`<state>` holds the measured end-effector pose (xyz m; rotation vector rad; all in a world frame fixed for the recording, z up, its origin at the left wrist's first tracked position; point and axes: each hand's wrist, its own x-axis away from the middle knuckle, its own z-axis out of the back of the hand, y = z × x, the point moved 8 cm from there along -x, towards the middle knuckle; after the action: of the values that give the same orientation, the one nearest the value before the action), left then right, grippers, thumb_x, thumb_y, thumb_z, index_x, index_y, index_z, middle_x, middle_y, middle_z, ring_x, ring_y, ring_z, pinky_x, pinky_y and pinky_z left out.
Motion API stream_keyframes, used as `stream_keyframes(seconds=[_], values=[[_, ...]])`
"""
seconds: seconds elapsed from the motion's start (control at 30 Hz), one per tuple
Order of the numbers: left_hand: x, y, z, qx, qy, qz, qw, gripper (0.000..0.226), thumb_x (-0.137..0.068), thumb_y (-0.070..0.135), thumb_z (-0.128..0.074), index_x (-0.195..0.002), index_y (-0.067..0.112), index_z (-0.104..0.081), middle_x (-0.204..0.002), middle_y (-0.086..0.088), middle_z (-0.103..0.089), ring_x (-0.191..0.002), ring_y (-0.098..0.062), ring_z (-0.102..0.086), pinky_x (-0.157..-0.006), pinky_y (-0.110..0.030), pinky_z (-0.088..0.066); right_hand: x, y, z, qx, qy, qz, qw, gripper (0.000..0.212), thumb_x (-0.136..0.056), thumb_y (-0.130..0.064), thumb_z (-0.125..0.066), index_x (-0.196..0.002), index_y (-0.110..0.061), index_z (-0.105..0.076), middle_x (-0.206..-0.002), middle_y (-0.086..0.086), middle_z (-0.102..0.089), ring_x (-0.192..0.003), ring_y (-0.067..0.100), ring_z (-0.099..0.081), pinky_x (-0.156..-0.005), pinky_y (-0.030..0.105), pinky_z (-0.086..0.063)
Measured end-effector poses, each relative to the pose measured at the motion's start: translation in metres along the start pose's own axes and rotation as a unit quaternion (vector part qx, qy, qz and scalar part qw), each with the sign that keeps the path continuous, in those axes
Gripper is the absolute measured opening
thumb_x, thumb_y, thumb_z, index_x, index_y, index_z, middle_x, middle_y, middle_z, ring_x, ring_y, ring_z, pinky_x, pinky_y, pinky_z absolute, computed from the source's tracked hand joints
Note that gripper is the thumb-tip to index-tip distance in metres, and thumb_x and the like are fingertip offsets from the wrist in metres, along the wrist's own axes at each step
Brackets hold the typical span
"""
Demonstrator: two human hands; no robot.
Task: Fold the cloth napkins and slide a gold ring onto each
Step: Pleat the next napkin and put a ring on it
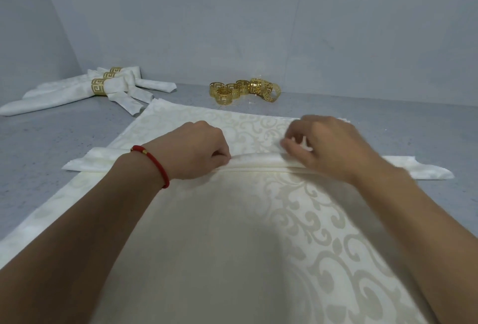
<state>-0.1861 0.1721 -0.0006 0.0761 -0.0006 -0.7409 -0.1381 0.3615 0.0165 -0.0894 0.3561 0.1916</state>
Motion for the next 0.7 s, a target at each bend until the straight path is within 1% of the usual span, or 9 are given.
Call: stream_keyframes(seconds=[0.07,0.13,0.17,0.23,0.33,0.4,0.5,0.6,0.7], values=[[0.001,-0.001,0.006,0.015,0.025,0.001,1.0,0.02,-0.097,0.021,-0.055,-0.091,0.022,-0.074,-0.08,0.007,-0.069,-0.082,-0.016,-0.061,-0.079,-0.034,-0.05,-0.005,-0.026,-0.011,-0.059,0.046,0.019,0.997,0.028,-0.101,-0.049,-0.049,-0.108,-0.029,-0.068,-0.1,-0.01,-0.063,-0.09,0.014,-0.059,-0.074,0.035,-0.047],[0.001,-0.001,0.01,0.025,0.053,0.009,0.998,0.019,-0.099,0.022,-0.056,-0.098,0.03,-0.074,-0.07,0.019,-0.058,-0.081,-0.009,-0.055,-0.083,-0.033,-0.049,-0.012,-0.041,-0.029,-0.117,0.043,0.001,0.992,0.025,-0.101,-0.048,-0.053,-0.11,-0.029,-0.067,-0.098,-0.011,-0.064,-0.088,0.01,-0.057,-0.079,0.037,-0.048],[0.0,-0.002,0.012,0.023,0.07,0.012,0.997,0.018,-0.099,0.023,-0.057,-0.099,0.031,-0.073,-0.068,0.02,-0.056,-0.081,-0.009,-0.054,-0.085,-0.034,-0.048,-0.016,-0.042,-0.037,-0.155,0.034,-0.024,0.987,0.023,-0.099,-0.049,-0.056,-0.103,-0.029,-0.067,-0.09,-0.012,-0.065,-0.084,0.009,-0.058,-0.078,0.037,-0.05],[-0.002,-0.004,0.012,0.015,0.105,0.019,0.994,0.013,-0.095,0.029,-0.06,-0.093,0.032,-0.072,-0.07,0.016,-0.061,-0.084,-0.011,-0.055,-0.083,-0.035,-0.048,-0.022,-0.039,-0.047,-0.204,0.026,-0.066,0.976,0.028,-0.095,-0.052,-0.062,-0.083,-0.027,-0.065,-0.076,-0.009,-0.065,-0.075,0.011,-0.06,-0.073,0.039,-0.053],[-0.004,-0.011,0.006,0.011,0.122,0.048,0.991,0.008,-0.09,0.041,-0.064,-0.09,0.035,-0.069,-0.082,0.012,-0.065,-0.09,-0.017,-0.057,-0.076,-0.033,-0.046,-0.024,-0.037,-0.056,-0.216,-0.007,-0.081,0.973,0.032,-0.089,-0.054,-0.07,-0.075,-0.026,-0.065,-0.072,-0.008,-0.064,-0.072,0.011,-0.06,-0.069,0.038,-0.053],[-0.008,-0.014,-0.003,0.004,0.092,0.056,0.994,0.014,-0.091,0.046,-0.06,-0.096,0.037,-0.07,-0.088,0.013,-0.064,-0.092,-0.018,-0.058,-0.073,-0.032,-0.045,-0.022,-0.036,-0.06,-0.228,-0.036,-0.084,0.969,0.032,-0.084,-0.057,-0.073,-0.077,-0.027,-0.066,-0.074,-0.007,-0.064,-0.074,0.011,-0.06,-0.068,0.036,-0.051],[-0.009,-0.015,-0.009,0.029,0.04,0.051,0.997,0.017,-0.093,0.046,-0.059,-0.1,0.036,-0.071,-0.087,0.015,-0.058,-0.09,-0.014,-0.057,-0.072,-0.03,-0.043,-0.021,-0.035,-0.065,-0.233,-0.07,-0.091,0.966,0.034,-0.079,-0.062,-0.074,-0.08,-0.029,-0.066,-0.079,-0.007,-0.065,-0.076,0.01,-0.061,-0.068,0.033,-0.05],[-0.01,-0.014,-0.014,0.07,-0.013,0.047,0.996,0.016,-0.094,0.042,-0.063,-0.097,0.026,-0.064,-0.095,0.01,-0.058,-0.09,-0.013,-0.054,-0.077,-0.03,-0.045,-0.023,-0.035,-0.067,-0.239,-0.09,-0.093,0.962,0.035,-0.079,-0.062,-0.076,-0.081,-0.029,-0.065,-0.08,-0.008,-0.064,-0.075,0.01,-0.06,-0.068,0.032,-0.049],[-0.014,-0.009,-0.02,0.019,-0.106,0.054,0.993,0.022,-0.1,0.042,-0.054,-0.103,0.02,-0.058,-0.098,0.006,-0.055,-0.093,-0.016,-0.051,-0.079,-0.028,-0.041,-0.024,-0.039,-0.064,-0.175,-0.09,-0.076,0.978,0.036,-0.082,-0.065,-0.069,-0.081,-0.029,-0.061,-0.08,-0.011,-0.061,-0.077,0.009,-0.056,-0.076,0.034,-0.045]])
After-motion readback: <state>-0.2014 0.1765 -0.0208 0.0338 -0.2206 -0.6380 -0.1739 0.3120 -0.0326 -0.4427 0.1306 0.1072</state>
